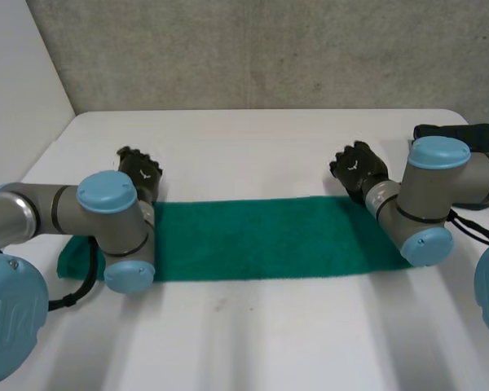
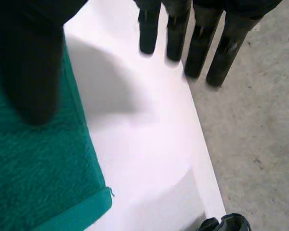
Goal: Fold the laundry.
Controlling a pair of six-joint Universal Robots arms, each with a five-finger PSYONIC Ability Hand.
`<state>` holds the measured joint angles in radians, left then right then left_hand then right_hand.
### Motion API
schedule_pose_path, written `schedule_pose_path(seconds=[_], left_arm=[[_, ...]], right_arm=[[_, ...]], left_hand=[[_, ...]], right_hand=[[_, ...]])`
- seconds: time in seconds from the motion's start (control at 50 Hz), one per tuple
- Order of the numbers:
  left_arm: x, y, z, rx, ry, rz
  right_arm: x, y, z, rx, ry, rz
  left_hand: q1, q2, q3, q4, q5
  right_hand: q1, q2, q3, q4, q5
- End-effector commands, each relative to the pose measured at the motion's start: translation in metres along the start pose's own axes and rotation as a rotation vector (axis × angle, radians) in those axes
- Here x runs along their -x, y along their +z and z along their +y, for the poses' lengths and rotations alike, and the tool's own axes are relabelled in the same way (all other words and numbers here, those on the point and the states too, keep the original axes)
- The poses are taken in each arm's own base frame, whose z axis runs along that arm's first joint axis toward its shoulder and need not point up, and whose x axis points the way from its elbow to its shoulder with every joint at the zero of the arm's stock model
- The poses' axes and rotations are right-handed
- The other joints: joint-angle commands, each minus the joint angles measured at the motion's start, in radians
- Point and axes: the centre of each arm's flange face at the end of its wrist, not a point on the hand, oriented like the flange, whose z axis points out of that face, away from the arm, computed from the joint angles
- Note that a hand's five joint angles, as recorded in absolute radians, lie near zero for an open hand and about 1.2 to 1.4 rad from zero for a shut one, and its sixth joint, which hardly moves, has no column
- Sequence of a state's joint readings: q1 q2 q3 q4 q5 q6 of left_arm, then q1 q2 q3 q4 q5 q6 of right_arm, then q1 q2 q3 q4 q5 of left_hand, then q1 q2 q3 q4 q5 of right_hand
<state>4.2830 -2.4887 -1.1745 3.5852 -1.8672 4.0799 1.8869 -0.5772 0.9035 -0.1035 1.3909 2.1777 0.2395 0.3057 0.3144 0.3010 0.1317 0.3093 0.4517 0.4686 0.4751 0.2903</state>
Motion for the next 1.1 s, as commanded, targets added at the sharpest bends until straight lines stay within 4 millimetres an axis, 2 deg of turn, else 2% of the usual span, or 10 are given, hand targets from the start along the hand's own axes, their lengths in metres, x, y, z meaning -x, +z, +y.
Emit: schedule_pose_path(seconds=[0.02,0.16,0.26,0.4,0.54,0.64,0.84,0.88,0.94,1.1], left_arm=[[0.012,-0.007,-0.014,-0.036,-0.017,-0.030],[0.058,-0.039,-0.033,-0.067,-0.045,-0.063],[0.075,-0.070,-0.038,-0.086,-0.065,-0.036],[0.071,-0.106,-0.025,-0.074,-0.091,0.095],[0.071,-0.110,0.001,0.023,-0.123,0.126],[0.071,-0.110,0.016,0.071,-0.148,0.128],[0.070,-0.112,0.021,0.092,-0.218,0.132],[0.070,-0.112,0.020,0.091,-0.229,0.131],[0.071,-0.114,0.020,0.089,-0.232,0.131],[0.084,-0.120,0.011,0.059,-0.240,0.099]], right_arm=[[-0.025,-0.016,-0.024,-0.033,0.134,0.039],[-0.082,-0.071,-0.067,-0.104,0.317,0.121],[-0.099,-0.098,-0.043,0.000,0.394,0.121],[-0.072,-0.130,-0.010,0.216,0.502,-0.120],[-0.050,-0.142,0.019,0.244,0.559,-0.215],[-0.036,-0.139,0.031,0.230,0.556,-0.213],[-0.020,-0.121,0.063,0.241,0.508,-0.158],[-0.018,-0.119,0.068,0.252,0.503,-0.160],[-0.023,-0.119,0.076,0.269,0.499,-0.145],[-0.058,-0.136,0.089,0.295,0.490,-0.035]], left_hand=[[-0.065,-0.131,-0.140,-0.126,-0.132],[-0.065,-0.131,-0.140,-0.126,-0.132],[-0.065,-0.131,-0.140,-0.126,-0.132],[-0.065,-0.131,-0.140,-0.126,-0.132],[-0.065,-0.131,-0.140,-0.126,-0.132],[-0.065,-0.131,-0.140,-0.126,-0.132],[-0.065,-0.131,-0.140,-0.126,-0.132],[-0.065,-0.131,-0.140,-0.126,-0.132],[-0.065,-0.131,-0.140,-0.126,-0.132],[-0.065,-0.131,-0.140,-0.126,-0.132]], right_hand=[[-0.135,-0.277,-0.294,-0.301,-0.290],[-0.135,-0.277,-0.294,-0.301,-0.290],[-0.135,-0.277,-0.294,-0.301,-0.290],[-0.135,-0.277,-0.294,-0.301,-0.290],[-0.125,-0.268,-0.284,-0.291,-0.281],[0.148,0.006,-0.011,-0.018,-0.008],[0.339,0.197,0.180,0.173,0.184],[0.529,0.387,0.370,0.363,0.374],[1.085,0.943,0.926,0.920,0.930],[1.087,0.945,0.928,0.921,0.931]])
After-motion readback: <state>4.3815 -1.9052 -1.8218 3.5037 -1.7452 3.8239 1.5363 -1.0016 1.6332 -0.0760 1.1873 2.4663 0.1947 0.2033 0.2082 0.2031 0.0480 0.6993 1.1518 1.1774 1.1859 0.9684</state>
